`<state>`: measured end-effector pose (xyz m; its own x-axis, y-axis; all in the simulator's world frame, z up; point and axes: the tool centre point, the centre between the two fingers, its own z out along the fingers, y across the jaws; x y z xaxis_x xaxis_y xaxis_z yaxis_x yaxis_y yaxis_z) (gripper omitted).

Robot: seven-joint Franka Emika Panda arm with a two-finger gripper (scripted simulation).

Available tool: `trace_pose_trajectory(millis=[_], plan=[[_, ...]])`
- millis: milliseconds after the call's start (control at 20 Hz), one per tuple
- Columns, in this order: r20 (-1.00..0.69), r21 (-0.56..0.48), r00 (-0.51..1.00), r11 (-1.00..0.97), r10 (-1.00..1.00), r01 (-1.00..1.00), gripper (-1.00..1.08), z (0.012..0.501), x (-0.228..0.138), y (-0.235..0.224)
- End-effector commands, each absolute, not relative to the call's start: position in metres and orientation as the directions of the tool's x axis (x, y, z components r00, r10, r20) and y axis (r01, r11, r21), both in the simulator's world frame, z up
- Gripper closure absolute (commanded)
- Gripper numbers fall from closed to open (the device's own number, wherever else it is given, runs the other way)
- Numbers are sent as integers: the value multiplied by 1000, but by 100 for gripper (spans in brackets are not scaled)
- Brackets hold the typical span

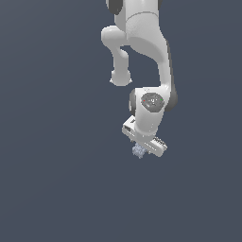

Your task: Pick up the object and move it to a goal position.

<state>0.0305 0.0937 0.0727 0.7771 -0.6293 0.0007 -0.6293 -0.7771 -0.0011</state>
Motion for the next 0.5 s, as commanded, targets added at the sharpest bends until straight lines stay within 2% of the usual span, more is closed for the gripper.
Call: trace_pose_trajectory(millis=[0,400,450], plan=[[0,0,777,-777,-630,-630,-92,58,29,94],[0,0,776,-776,-631,-631,-92,40,31,94],[0,0,776,-776,-631,-631,108,40,31,94]])
